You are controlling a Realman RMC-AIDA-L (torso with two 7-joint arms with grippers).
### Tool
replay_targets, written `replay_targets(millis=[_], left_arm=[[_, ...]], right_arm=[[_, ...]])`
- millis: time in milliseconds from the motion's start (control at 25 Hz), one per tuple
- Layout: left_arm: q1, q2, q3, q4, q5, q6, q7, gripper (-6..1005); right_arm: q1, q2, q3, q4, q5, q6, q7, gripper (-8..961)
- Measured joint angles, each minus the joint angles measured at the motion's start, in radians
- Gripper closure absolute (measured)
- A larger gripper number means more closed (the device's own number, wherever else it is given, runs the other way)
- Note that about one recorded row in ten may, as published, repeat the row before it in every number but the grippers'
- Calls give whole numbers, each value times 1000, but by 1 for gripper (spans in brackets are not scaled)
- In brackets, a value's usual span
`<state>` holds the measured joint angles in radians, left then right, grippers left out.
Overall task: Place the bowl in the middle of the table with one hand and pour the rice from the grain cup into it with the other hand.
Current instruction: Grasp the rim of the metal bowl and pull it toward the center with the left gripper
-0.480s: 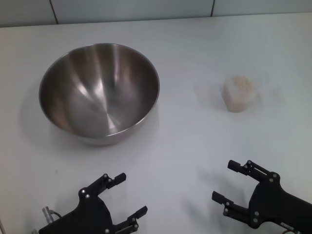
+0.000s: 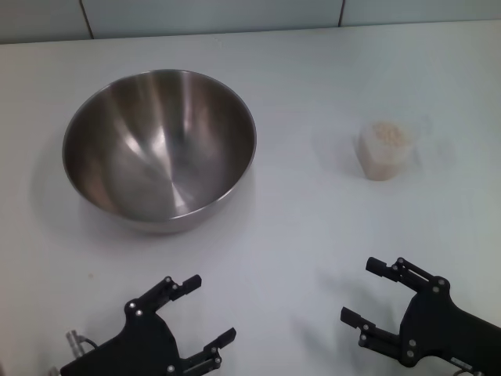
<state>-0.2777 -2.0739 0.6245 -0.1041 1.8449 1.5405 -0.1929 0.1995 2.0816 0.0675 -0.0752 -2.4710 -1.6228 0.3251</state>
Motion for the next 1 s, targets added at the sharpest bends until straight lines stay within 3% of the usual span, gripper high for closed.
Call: replay_targets(millis=[120, 320, 480, 560, 640, 800, 1000], left_arm=[[31, 2, -40, 4, -10, 69, 39, 205], [102, 8, -294, 12, -19, 227, 23, 208], [78, 11, -469, 24, -21, 279, -33, 210], [42, 13, -513, 64, -20, 263, -124, 211], [-34, 11, -528, 205, -12, 178, -370, 212], [-119, 3, -495, 403, 8, 49, -703, 214], [-185, 1, -365, 648, 15, -65, -1053, 217]], right_arm=[[0, 0, 2, 0, 3, 0, -5, 183], [0, 0, 6, 0, 4, 6, -7, 183], [10, 1, 3, 2, 5, 24, -5, 183], [15, 2, 3, 3, 4, 32, -3, 183], [19, 2, 2, 6, 3, 36, -3, 183], [24, 2, 0, 12, 3, 36, -3, 183], [30, 2, 0, 12, 5, 30, -3, 183]])
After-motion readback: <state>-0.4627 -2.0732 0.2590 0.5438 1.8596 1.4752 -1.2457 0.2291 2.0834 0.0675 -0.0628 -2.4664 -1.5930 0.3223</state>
